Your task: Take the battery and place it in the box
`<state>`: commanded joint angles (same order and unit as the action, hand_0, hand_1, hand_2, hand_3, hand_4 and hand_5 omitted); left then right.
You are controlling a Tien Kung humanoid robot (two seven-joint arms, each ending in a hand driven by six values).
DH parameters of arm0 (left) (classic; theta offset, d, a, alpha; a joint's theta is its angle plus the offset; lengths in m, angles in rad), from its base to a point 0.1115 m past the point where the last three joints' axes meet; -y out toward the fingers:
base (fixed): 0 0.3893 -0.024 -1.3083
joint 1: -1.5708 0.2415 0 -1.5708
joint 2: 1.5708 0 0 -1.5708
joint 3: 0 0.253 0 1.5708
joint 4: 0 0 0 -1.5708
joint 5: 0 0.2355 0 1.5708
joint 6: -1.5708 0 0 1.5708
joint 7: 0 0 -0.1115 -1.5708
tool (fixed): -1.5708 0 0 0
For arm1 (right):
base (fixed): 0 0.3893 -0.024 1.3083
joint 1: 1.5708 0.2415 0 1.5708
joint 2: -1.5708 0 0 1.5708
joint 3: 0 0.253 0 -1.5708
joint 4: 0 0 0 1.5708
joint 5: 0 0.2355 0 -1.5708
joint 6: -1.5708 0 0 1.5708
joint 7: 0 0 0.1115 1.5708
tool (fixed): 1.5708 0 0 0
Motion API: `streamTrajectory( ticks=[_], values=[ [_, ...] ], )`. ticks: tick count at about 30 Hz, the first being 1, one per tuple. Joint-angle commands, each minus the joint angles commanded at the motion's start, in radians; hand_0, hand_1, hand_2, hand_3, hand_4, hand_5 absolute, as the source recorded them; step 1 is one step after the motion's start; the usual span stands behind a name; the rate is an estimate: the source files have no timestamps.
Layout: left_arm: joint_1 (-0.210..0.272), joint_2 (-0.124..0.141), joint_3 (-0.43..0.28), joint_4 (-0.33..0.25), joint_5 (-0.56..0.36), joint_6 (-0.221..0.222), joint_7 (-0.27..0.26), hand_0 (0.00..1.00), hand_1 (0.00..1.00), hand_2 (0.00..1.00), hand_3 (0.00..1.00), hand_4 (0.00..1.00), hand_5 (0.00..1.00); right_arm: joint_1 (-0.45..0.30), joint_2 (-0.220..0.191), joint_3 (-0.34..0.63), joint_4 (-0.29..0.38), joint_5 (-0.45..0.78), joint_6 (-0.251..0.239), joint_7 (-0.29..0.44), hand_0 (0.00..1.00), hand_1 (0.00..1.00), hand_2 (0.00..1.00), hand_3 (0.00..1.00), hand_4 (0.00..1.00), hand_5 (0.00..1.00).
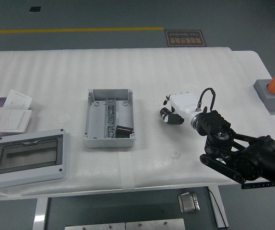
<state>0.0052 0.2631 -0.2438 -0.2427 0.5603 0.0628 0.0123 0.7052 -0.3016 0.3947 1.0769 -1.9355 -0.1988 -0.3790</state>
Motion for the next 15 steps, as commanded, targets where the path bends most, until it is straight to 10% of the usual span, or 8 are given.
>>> streamTrajectory(
  ticks=[5, 6, 15],
  values=[
    [-0.002, 0.001, 0.000, 0.001, -0.001, 0.000, -0.003, 0.630, 0.656, 0.531, 0.586, 0.529, 0.400, 0.001, -0.004, 0.012, 0.011, 0.002, 0.015, -0.004, 0.685, 0.596, 0.452, 0.713, 0.581, 0.532],
    [-0.002, 0.001, 0.000, 0.001, -0.002, 0.000, -0.003, 0.630, 0.656, 0.532, 0.586, 0.526, 0.401, 0.002, -0.004, 0.011, 0.012, 0.002, 0.017, -0.005, 0.747, 0.667, 0.619, 0.836, 0.816, 0.705],
    [-0.003, 0.001, 0.000, 0.001, -0.001, 0.001, -0.004, 0.630, 0.656, 0.533, 0.585, 0.522, 0.401, -0.004, -0.004, -0.015, 0.003, 0.010, 0.035, -0.012, 0.808, 0.710, 0.706, 0.890, 0.895, 0.795]
  ],
)
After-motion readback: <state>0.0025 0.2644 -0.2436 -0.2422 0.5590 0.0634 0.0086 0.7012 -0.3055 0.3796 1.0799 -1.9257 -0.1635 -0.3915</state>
